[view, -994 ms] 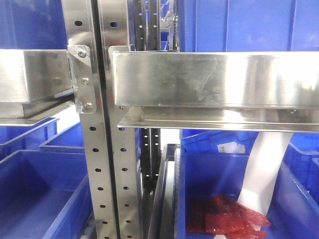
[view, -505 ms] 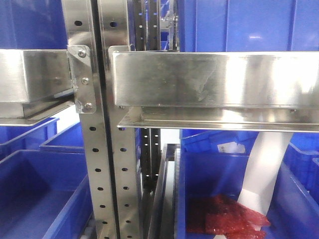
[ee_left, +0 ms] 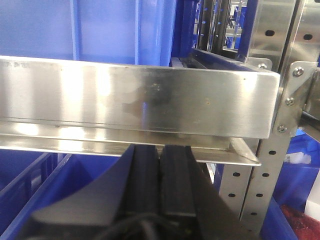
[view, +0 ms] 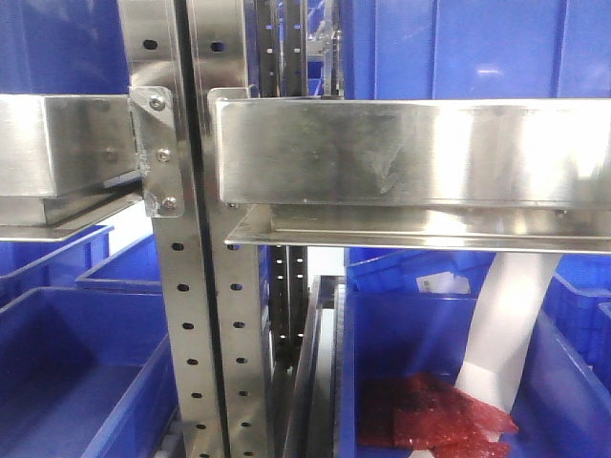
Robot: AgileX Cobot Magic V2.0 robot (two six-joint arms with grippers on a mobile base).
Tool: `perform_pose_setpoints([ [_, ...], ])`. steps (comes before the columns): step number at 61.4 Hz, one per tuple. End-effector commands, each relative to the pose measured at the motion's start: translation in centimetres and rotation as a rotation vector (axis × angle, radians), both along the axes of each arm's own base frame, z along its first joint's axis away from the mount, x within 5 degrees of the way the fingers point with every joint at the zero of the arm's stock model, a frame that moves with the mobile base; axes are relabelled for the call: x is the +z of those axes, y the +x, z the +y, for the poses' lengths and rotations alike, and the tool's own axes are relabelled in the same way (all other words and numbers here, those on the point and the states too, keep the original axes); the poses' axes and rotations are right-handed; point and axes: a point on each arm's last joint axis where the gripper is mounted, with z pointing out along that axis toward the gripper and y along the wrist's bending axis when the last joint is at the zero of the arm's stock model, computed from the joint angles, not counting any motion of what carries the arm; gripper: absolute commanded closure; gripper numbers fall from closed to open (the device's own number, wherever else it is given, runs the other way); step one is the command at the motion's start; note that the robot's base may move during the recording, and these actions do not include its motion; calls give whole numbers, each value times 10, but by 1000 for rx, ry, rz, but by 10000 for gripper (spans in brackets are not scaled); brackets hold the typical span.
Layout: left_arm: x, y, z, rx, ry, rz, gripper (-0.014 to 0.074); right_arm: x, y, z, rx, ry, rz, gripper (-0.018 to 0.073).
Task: Grab orange capacitor from left shelf to right conveyor
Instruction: 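Lift the capacitor and withdraw the right gripper from the shelf, then drive the base away from the shelf holding the capacitor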
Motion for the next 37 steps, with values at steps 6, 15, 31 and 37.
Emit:
perform_pose_setpoints([
  [6,10,-1,1,7,-14,-103,723,17,-2,0,0,-23,-104,493],
  [15,10,-1,1,7,-14,-103,723,17,-2,0,0,-23,-104,493],
  [31,10,-1,1,7,-14,-103,723,17,-2,0,0,-23,-104,493],
  [37,11,-1,1,7,-15,-106,723,17,-2,0,0,-23,-104,493],
])
